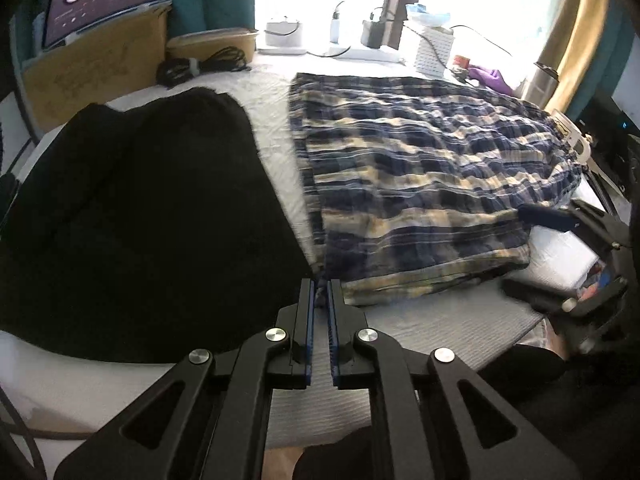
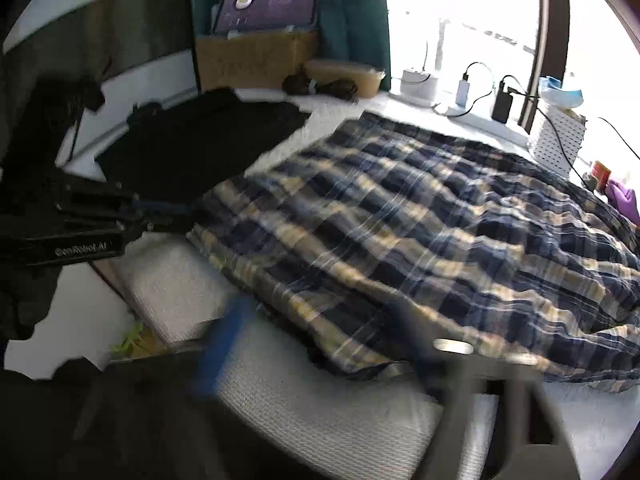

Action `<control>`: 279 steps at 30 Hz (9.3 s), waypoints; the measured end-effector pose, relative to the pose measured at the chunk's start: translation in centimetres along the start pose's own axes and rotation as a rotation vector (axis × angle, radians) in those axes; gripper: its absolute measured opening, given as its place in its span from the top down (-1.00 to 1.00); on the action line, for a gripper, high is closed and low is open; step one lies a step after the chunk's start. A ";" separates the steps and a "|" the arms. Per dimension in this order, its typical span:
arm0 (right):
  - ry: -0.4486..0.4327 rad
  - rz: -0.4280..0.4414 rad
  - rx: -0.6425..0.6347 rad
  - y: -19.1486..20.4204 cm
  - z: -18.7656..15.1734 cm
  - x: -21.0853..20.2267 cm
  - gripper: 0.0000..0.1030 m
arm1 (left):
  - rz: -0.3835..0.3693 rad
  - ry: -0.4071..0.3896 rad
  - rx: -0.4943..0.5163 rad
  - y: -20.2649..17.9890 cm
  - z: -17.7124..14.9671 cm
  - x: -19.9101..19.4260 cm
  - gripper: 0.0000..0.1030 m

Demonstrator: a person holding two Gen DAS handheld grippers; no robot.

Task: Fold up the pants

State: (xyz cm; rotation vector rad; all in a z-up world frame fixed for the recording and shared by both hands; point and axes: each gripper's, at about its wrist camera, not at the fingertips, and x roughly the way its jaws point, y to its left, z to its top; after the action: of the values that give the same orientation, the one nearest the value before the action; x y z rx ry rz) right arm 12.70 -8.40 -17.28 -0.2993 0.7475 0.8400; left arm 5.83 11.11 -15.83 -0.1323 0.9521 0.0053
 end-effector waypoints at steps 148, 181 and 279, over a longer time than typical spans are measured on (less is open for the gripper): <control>0.032 -0.491 0.557 -25.4 -9.3 -10.9 -0.62 | 0.017 0.060 0.097 -6.9 8.7 7.5 0.29; -0.136 -0.245 0.885 -31.5 -7.6 -7.9 -0.82 | 0.071 -0.023 -0.083 -0.3 10.9 5.5 0.18; -0.348 -0.286 0.624 -27.4 1.5 -13.8 0.76 | -0.119 -0.035 -0.059 -0.2 10.6 7.1 0.93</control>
State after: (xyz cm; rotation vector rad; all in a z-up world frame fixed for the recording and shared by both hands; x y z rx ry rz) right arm 28.25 -33.07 -7.72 0.2898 0.5861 0.3432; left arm 18.54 11.78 -15.53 -0.2425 0.9084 -0.0740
